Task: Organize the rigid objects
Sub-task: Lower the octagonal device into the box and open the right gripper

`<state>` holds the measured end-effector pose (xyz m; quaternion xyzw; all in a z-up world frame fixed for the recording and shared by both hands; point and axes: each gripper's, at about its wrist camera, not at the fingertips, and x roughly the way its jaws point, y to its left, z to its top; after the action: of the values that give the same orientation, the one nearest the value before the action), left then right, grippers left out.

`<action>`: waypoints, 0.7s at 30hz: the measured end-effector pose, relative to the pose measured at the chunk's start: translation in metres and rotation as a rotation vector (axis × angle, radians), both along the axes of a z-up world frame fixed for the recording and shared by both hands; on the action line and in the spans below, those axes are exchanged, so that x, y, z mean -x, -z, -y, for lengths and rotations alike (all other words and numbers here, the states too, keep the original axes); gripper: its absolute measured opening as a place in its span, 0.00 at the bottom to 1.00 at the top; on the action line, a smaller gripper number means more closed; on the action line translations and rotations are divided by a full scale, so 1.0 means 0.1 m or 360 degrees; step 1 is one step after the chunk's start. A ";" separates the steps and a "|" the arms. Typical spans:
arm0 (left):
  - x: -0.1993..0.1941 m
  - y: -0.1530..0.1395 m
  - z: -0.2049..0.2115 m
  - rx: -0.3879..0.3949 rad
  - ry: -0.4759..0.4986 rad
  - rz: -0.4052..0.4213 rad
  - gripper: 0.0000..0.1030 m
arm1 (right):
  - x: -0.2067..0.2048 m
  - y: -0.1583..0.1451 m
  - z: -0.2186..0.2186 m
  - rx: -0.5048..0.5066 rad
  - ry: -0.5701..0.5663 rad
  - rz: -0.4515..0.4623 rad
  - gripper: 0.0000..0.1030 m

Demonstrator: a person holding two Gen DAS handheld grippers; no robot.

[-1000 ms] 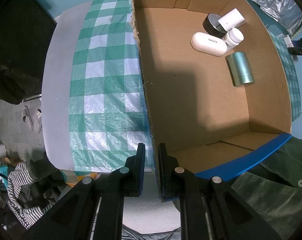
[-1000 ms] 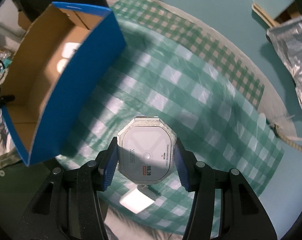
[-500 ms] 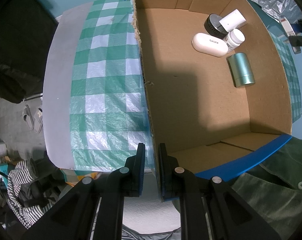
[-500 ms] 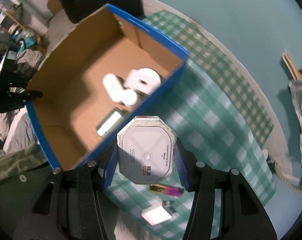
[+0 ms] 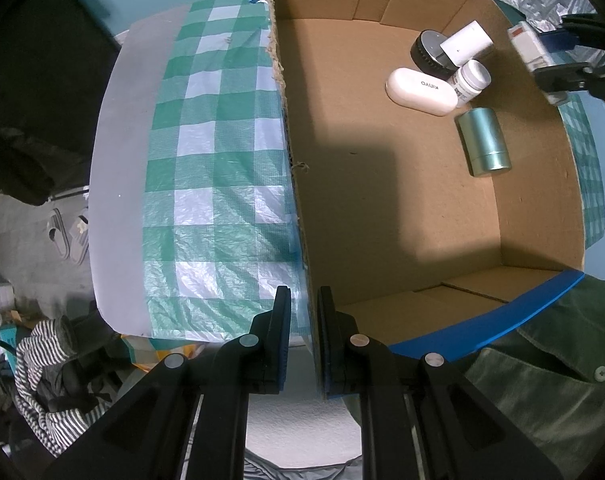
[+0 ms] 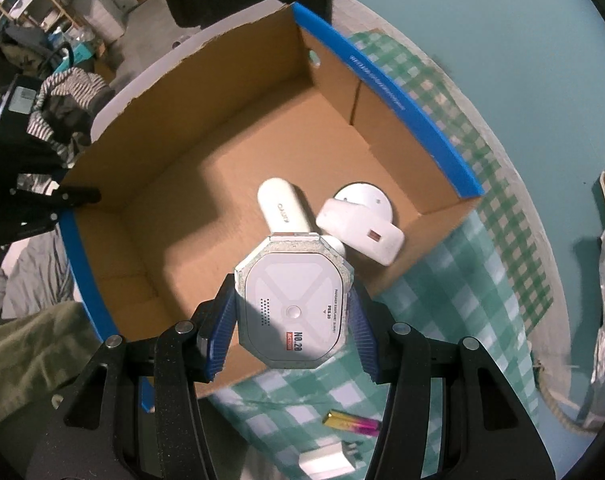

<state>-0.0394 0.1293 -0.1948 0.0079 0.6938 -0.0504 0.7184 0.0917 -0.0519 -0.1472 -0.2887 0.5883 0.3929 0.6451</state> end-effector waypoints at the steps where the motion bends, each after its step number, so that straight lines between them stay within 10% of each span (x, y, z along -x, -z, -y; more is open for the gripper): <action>1: 0.00 0.00 0.00 0.0000 0.0000 -0.0001 0.12 | 0.00 0.02 -0.02 0.0001 0.0001 -0.0002 0.51; 21: 0.00 0.02 -0.03 0.0011 -0.0010 -0.0007 0.12 | -0.07 0.34 -0.14 0.0049 0.0119 -0.0051 0.52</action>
<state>-0.0390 0.1323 -0.1971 0.0030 0.6951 -0.0506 0.7171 0.0987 -0.0375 -0.1812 -0.2700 0.6150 0.3641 0.6452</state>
